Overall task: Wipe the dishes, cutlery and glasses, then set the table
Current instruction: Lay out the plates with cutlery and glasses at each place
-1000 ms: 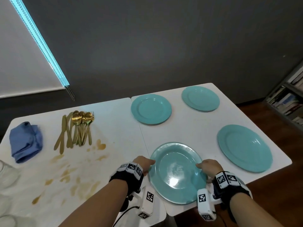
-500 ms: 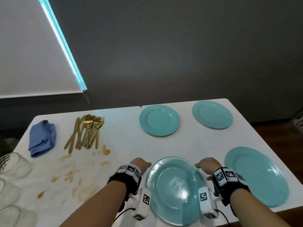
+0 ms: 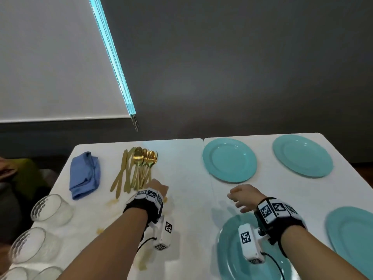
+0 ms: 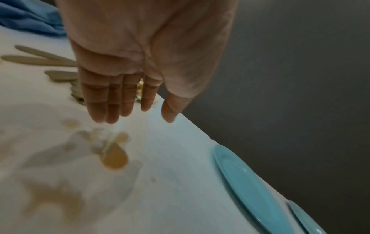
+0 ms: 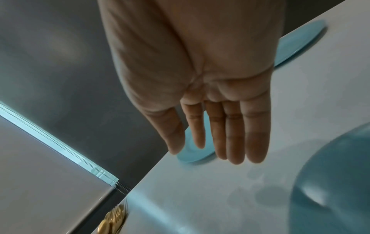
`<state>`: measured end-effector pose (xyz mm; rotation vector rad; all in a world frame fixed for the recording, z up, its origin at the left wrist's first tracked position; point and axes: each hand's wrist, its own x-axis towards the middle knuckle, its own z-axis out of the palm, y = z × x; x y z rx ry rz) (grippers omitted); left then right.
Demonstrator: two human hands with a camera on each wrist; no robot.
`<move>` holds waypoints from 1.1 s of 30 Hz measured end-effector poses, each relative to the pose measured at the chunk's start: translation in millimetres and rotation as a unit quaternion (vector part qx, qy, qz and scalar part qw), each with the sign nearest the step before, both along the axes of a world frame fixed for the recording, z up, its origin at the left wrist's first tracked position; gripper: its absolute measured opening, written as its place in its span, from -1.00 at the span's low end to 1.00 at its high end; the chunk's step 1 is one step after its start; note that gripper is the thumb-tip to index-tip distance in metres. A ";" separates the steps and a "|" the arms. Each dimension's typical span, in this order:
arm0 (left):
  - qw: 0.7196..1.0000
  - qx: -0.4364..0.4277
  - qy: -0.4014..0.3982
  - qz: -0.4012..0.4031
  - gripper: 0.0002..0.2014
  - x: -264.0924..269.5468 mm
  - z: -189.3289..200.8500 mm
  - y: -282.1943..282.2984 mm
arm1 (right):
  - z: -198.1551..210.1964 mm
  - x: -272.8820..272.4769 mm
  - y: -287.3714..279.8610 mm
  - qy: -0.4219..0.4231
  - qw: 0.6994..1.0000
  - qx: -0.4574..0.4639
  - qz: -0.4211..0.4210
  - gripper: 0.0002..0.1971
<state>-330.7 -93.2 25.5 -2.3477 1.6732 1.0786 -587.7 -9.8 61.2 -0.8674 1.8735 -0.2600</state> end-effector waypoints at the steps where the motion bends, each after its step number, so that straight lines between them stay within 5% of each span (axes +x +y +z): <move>1: 1.000 -0.005 -0.002 0.005 -0.58 12.4 -3.0 -8.6 | -0.1 9.1 -6.0 -0.002 1.000 0.004 0.004 -0.74; 5: 1.000 -0.013 -0.013 0.010 -0.61 54.2 -18.7 -37.9 | -3.1 46.4 -35.8 -0.001 1.000 0.009 0.018 -0.70; 7: 1.000 -0.003 -0.013 0.018 -0.84 66.2 -25.2 -49.1 | -6.9 65.5 -50.2 -0.002 1.000 0.013 0.026 -0.66; 23: 0.995 -0.029 -0.097 0.002 -0.16 58.8 -57.0 -82.3 | -35.2 122.6 -75.5 -0.009 0.999 0.030 0.041 -0.62; 28: 0.992 -0.019 -0.120 -0.034 -0.30 52.0 -60.4 -88.0 | -38.4 110.4 -68.2 -0.009 0.999 0.036 0.022 -0.62; 32: 0.974 -0.018 -0.142 -0.175 -0.70 46.0 -53.5 -85.3 | -42.3 101.5 -59.6 -0.009 0.999 0.046 0.007 -0.63; 33: 0.986 -0.010 -0.089 -0.140 -0.81 43.9 -49.4 -83.5 | -43.1 99.5 -57.1 -0.010 0.999 0.049 0.004 -0.64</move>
